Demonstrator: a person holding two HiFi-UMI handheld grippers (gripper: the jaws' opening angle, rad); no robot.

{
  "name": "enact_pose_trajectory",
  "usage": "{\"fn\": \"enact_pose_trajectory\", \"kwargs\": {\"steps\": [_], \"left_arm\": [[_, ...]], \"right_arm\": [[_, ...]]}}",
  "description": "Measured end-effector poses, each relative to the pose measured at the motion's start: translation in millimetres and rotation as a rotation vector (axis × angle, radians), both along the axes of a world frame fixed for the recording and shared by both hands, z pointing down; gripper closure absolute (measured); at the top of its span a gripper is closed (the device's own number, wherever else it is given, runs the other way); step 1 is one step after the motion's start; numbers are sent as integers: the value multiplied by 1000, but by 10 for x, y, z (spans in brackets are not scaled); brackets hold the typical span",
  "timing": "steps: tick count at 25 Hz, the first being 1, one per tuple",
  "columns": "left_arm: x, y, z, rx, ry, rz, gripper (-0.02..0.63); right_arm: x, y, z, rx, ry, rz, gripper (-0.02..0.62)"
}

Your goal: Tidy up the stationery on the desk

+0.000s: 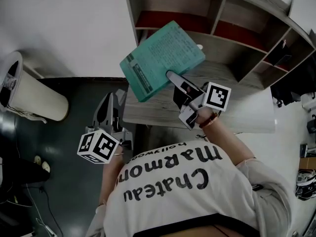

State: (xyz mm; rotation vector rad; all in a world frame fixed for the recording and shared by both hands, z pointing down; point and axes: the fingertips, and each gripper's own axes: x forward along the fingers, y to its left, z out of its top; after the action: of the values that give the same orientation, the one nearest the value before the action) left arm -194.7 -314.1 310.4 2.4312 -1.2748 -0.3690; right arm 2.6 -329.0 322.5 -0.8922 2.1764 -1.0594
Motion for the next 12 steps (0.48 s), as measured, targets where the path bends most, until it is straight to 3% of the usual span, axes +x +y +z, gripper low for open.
{"fn": "enact_pose_trajectory", "kwargs": {"steps": [5, 12], "left_arm": [[-117, -4, 69, -12, 2, -3, 591], [-195, -109, 142, -19, 17, 19, 589]], "right_arm": [[-8, 88, 407, -66, 151, 44, 411], [56, 109, 839, -76, 443, 136, 413]]}}
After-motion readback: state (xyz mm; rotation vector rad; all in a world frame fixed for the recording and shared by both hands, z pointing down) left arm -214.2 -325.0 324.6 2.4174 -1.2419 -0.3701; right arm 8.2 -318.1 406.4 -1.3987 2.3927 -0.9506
